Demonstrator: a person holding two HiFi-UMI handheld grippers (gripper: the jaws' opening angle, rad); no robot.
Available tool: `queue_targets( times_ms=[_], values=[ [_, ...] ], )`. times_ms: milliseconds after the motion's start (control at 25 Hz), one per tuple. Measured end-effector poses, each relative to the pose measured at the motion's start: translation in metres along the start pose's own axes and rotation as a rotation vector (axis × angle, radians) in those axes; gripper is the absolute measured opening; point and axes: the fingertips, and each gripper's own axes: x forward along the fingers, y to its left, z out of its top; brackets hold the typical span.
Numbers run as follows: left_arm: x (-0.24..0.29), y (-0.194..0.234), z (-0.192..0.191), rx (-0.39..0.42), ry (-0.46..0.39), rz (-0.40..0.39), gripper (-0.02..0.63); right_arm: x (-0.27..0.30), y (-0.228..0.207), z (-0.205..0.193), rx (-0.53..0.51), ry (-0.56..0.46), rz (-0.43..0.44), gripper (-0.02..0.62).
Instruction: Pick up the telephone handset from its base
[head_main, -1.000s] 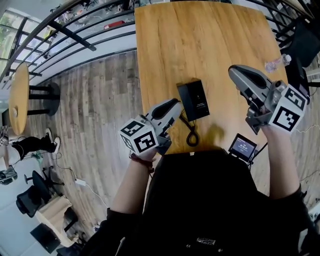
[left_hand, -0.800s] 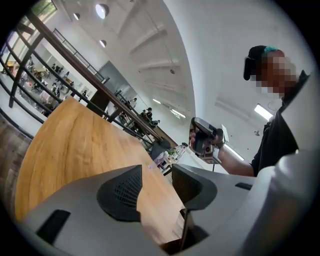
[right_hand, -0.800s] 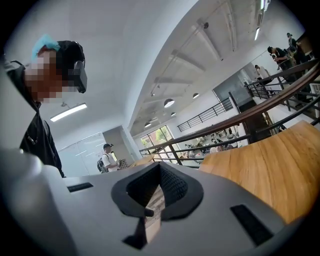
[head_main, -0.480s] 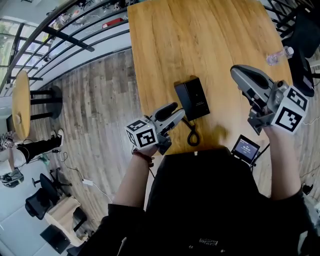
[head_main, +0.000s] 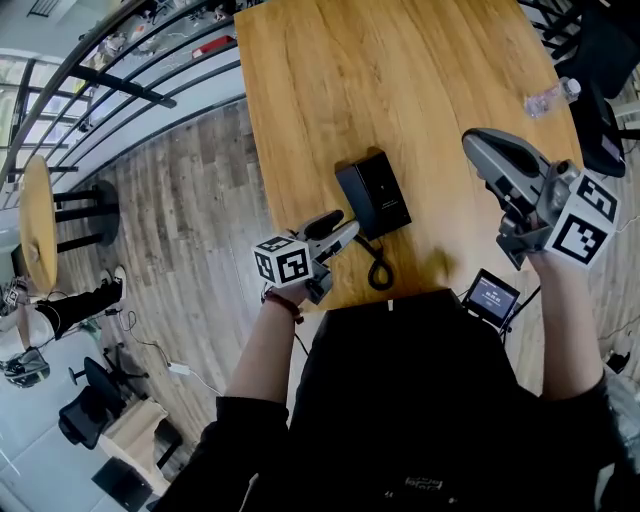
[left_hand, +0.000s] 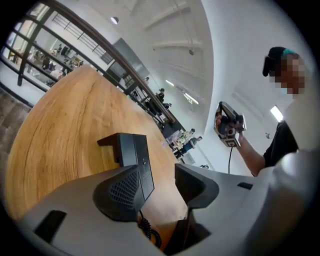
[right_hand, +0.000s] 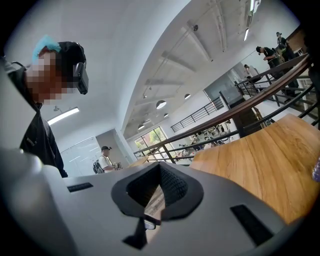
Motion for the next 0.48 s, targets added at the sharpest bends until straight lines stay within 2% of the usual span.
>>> queue_targets(
  times_ms=[240,480],
  values=[
    [0.012,0.025,-0.020,-0.063,0.051,0.020,0.218,-0.009,-0.005,-0.003,0.011,-0.001,-0.025,0.017],
    [0.020,0.039,-0.027,-0.094,0.075,0.033,0.247,-0.013,-0.009,-0.007,0.025,-0.007,-0.040,0.017]
  ],
)
